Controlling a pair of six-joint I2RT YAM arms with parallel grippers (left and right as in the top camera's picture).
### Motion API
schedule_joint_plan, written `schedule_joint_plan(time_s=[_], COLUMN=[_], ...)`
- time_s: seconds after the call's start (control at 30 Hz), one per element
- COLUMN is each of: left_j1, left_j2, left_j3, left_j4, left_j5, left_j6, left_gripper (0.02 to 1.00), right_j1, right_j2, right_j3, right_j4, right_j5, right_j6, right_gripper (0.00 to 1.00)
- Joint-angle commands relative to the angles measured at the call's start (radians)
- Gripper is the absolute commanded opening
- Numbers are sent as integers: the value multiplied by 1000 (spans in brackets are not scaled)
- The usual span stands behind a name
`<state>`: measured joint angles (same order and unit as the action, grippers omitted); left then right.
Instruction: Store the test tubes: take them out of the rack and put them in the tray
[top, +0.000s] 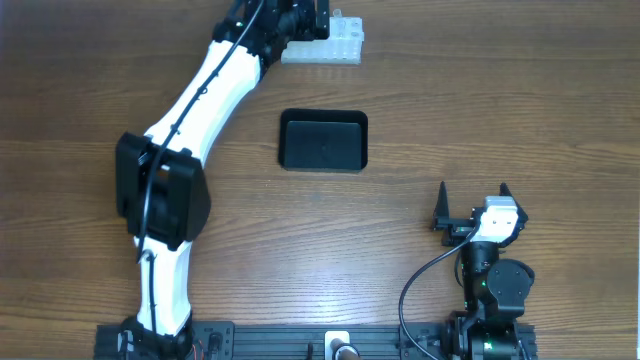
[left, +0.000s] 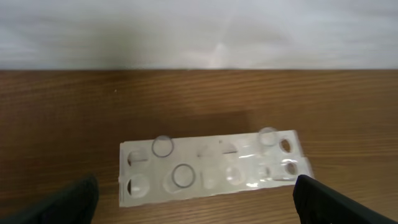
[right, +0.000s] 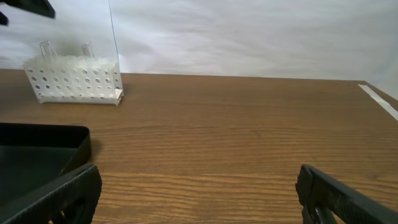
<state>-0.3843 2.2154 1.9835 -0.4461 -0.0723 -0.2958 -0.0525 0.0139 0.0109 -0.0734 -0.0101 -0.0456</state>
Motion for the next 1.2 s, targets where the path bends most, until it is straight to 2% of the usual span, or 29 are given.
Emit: schedule_joint_plan(time_s=[0.03, 0.17, 0.37, 1.2], left_j1=[0, 1, -5, -6], left_j2=[62, 103, 168, 204], left_j3=[58, 82, 159, 171], left_j4=[0, 1, 0, -23], left_j5=[-69, -79, -76, -75], left_j6=[4, 5, 84, 79], left_gripper=[996, 996, 954, 904], right_j1=[-1, -1, -1, -1], right_j2=[-9, -9, -9, -9], right_j3=[-5, -5, -5, -5], right_j4=[-2, -2, -2, -2], right_j5=[-15, -15, -15, -15], right_j6=[-1, -1, -1, -1], right_gripper=[991, 991, 993, 991])
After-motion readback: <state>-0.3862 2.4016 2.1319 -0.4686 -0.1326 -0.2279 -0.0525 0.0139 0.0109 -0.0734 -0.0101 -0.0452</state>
